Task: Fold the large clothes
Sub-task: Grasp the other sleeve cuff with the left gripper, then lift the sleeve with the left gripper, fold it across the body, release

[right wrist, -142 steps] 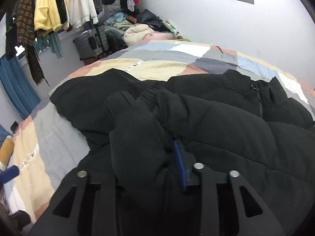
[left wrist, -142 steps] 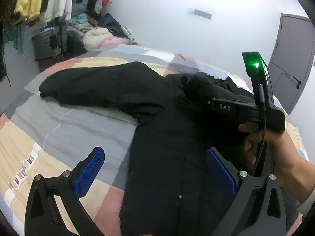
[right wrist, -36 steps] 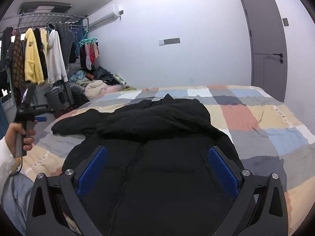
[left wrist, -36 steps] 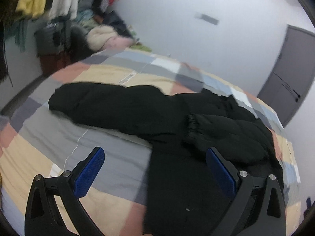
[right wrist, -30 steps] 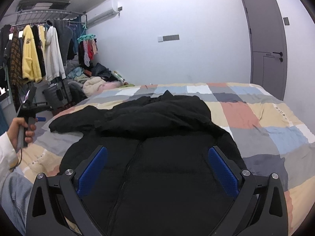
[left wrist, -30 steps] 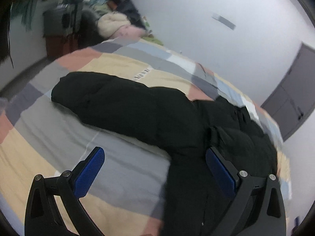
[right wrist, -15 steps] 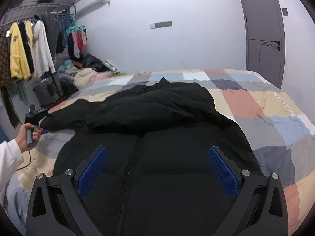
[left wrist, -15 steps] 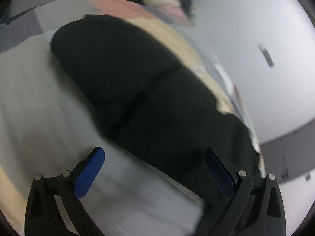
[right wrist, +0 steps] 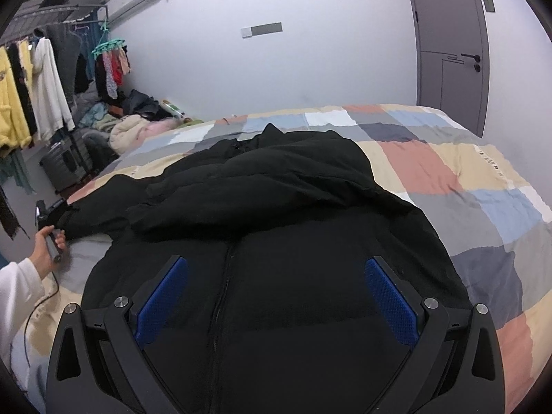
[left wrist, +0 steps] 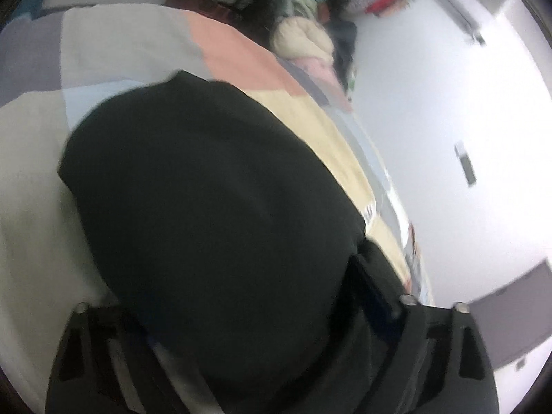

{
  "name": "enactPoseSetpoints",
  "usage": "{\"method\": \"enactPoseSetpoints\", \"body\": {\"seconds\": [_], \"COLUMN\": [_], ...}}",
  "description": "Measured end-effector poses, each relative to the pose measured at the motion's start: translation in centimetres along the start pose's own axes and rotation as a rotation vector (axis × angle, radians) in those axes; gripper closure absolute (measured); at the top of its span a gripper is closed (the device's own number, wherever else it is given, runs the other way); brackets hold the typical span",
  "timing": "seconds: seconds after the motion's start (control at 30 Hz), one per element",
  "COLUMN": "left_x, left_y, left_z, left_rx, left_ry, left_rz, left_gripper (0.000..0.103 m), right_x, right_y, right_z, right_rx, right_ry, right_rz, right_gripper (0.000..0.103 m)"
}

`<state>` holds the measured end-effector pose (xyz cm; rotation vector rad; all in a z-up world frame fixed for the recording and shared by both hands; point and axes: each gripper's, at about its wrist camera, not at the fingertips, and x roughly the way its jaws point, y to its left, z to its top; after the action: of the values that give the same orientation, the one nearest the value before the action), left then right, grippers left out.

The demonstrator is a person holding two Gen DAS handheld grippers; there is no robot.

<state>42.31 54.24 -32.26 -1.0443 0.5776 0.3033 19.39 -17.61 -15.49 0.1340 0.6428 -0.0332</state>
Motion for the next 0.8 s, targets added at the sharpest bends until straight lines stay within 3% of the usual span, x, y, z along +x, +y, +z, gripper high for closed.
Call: {"method": "enactPoseSetpoints", "body": {"seconds": [0.03,0.07,0.1,0.17,0.3,0.57,0.8], "left_x": [0.0,0.0,0.2,0.2,-1.1,-7.2,-12.6], "left_y": [0.4,1.0,1.4,1.5,0.4,-2.6,-6.9], "left_z": [0.4,0.9,1.5,2.1,3.3,3.6,3.3], "left_rx": [-0.029,-0.062,-0.072,-0.065,0.012,0.053,0.129], "left_ry": [-0.009,-0.013,-0.010,-0.001,0.000,-0.050,-0.092], "left_rz": [-0.017,-0.016,-0.004,-0.009,0.033,0.128,0.132], "left_gripper": [0.024,0.034,0.051,0.068,0.090,0.097,0.099], "right_x": [0.2,0.2,0.2,0.3,0.3,-0.6,-1.4], "right_y": [0.1,0.2,0.3,0.5,0.7,1.0,-0.3], "right_z": [0.0,0.0,0.0,0.1,-0.1,-0.3,-0.8], "right_rx": [-0.002,-0.002,-0.002,-0.013,-0.029,-0.059,-0.031], "right_ry": [0.005,0.008,0.010,0.013,0.026,0.014,0.025], "right_rz": [-0.002,-0.003,-0.001,0.006,0.023,0.036,0.071], "right_gripper": [0.000,0.000,0.000,0.000,0.000,0.000,0.000]}}
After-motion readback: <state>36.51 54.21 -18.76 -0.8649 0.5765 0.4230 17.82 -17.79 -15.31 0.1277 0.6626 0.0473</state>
